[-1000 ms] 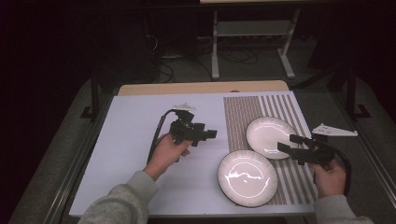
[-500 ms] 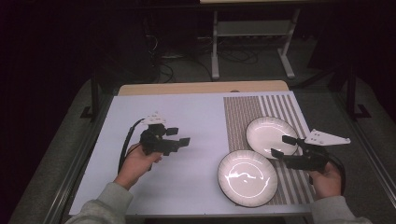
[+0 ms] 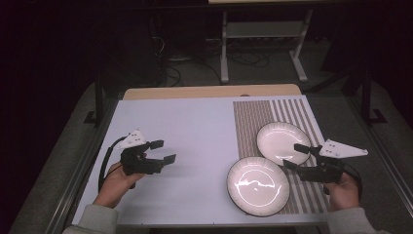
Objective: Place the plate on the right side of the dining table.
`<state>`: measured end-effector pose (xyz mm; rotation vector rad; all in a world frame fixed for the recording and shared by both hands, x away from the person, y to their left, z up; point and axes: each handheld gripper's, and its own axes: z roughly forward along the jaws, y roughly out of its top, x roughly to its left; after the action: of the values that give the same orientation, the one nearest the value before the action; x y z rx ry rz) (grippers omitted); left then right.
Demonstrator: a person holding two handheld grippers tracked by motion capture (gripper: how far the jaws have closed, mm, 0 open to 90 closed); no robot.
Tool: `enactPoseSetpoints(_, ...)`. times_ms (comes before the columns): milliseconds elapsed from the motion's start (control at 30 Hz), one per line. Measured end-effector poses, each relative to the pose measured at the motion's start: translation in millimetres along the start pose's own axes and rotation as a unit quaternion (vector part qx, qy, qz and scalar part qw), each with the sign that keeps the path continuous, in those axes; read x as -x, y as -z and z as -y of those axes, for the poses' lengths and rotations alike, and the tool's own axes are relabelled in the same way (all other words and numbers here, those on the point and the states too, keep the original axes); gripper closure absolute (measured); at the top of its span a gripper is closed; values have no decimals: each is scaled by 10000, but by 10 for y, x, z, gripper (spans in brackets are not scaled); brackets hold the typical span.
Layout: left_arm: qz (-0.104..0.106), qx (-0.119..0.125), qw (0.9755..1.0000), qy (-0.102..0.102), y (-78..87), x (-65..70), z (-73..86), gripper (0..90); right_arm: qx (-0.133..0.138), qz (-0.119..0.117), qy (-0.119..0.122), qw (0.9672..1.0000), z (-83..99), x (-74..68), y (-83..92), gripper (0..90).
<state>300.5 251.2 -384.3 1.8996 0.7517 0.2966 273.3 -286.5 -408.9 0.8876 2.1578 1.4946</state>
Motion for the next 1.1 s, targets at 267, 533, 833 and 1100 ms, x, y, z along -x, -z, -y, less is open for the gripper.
enactPoseSetpoints(267,53,275,9989,-376,307,-122,123,236,91,-91,64,9999,-12,-15,-14,239)
enactPoseSetpoints(533,-133,488,9981,-341,519,-271,230,243,199,-108,56,9997,12,-9,-44,243)
enactPoseSetpoints(833,-389,648,9968,-260,685,-381,342,248,296,-117,87,9995,16,17,-34,243)
enactPoseSetpoints(1100,-397,649,9970,-126,696,-437,396,246,342,-44,90,9994,9,22,-17,243)
